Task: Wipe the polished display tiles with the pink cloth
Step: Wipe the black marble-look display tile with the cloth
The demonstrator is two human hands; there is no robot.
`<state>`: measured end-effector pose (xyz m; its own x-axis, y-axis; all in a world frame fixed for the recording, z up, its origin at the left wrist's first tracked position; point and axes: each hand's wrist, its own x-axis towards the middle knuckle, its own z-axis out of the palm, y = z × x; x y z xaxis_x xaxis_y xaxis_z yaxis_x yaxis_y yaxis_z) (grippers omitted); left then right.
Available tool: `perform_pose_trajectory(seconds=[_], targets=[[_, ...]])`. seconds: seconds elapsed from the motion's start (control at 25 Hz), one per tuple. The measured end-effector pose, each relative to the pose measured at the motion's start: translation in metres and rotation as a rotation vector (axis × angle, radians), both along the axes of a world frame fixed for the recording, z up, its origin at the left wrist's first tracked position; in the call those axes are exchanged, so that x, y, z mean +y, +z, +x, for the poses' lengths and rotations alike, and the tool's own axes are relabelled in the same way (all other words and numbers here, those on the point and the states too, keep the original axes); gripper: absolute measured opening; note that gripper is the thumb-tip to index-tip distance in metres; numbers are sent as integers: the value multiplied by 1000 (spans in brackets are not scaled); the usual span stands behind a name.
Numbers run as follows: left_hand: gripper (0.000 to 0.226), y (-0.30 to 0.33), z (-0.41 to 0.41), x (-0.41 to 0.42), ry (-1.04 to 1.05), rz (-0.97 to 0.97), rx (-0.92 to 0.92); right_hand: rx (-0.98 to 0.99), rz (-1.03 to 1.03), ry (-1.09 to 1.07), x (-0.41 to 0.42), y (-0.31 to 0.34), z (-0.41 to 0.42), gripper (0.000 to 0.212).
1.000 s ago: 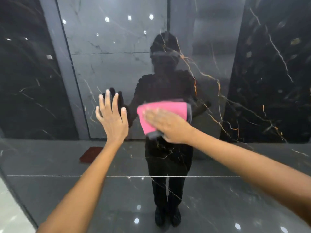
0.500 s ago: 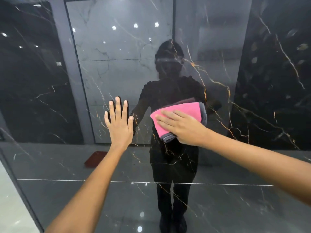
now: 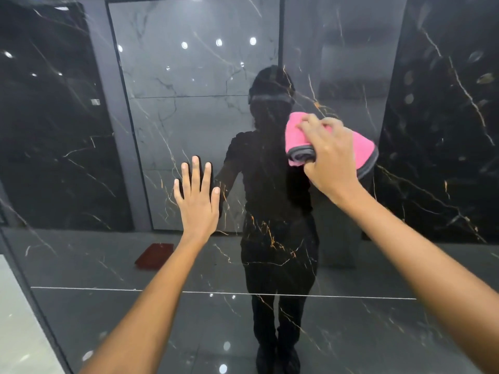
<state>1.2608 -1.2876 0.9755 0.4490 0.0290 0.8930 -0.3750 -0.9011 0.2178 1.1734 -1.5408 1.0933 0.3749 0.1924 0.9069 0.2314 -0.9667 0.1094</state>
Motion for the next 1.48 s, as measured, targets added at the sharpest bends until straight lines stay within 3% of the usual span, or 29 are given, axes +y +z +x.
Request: perform_pose_trajectory(seconds=[0.04,0.08,0.2,0.24,0.36,0.4,0.48,0.56,0.64,0.68,0.72,0.76,0.88,0.92,0.96,1.0,1.12,1.2,1.28,1.4,1.44,1.48], targets=[[55,0,0,0,-2,3,-2,-11,77,-11,5,-8,1,66],[55,0,1,1,-6,8,-5,15,-2,6,15,-26,3,73],[56,-2,3,5,-17,35,-28,118,-550,102,15,-57,5,80],[56,-3,4,5,-23,41,-33,88,-516,96,7,-41,8,77],[55,-5,6,8,-73,25,-38,-64,58,70,10,2,19,70],[55,-6,7,9,-90,22,-46,-77,102,74,21,0,21,73],[54,-6,8,9,-118,25,-54,-4,-154,147,41,-43,30,84],[52,-5,6,11,-130,24,-57,187,-589,241,50,-105,28,88],[52,-5,4,13,-145,27,-43,419,-969,274,43,-146,14,82],[52,-4,3,14,-160,26,-36,478,-1056,292,34,-143,12,77],[52,-4,3,14,-176,24,-32,453,-1005,307,25,-129,14,73],[52,-4,2,14,-187,18,-30,408,-827,287,17,-106,17,71],[52,-5,0,10,-200,-14,-15,45,-82,129,1,-39,20,71],[52,-5,0,9,-199,-20,-10,-11,38,110,3,-40,21,70],[52,-5,-1,8,-192,-19,-8,1,5,111,7,-57,22,72],[52,-4,-2,6,-179,-16,-11,90,-153,146,14,-86,20,77],[53,-1,-12,-4,-94,-62,13,440,-856,234,15,-175,-2,85],[52,-7,-24,-14,-46,-132,32,441,-948,232,-17,-165,-8,82],[52,-19,-35,-32,-81,-110,23,221,-608,175,-55,-118,-5,79],[50,-37,-44,-71,-164,-22,17,-14,142,-33,-100,-56,-14,75],[50,-40,-45,-86,-197,0,18,-21,221,-49,-104,-64,-15,74],[50,-44,-46,-101,-227,22,19,17,102,-59,-108,-88,-16,75]])
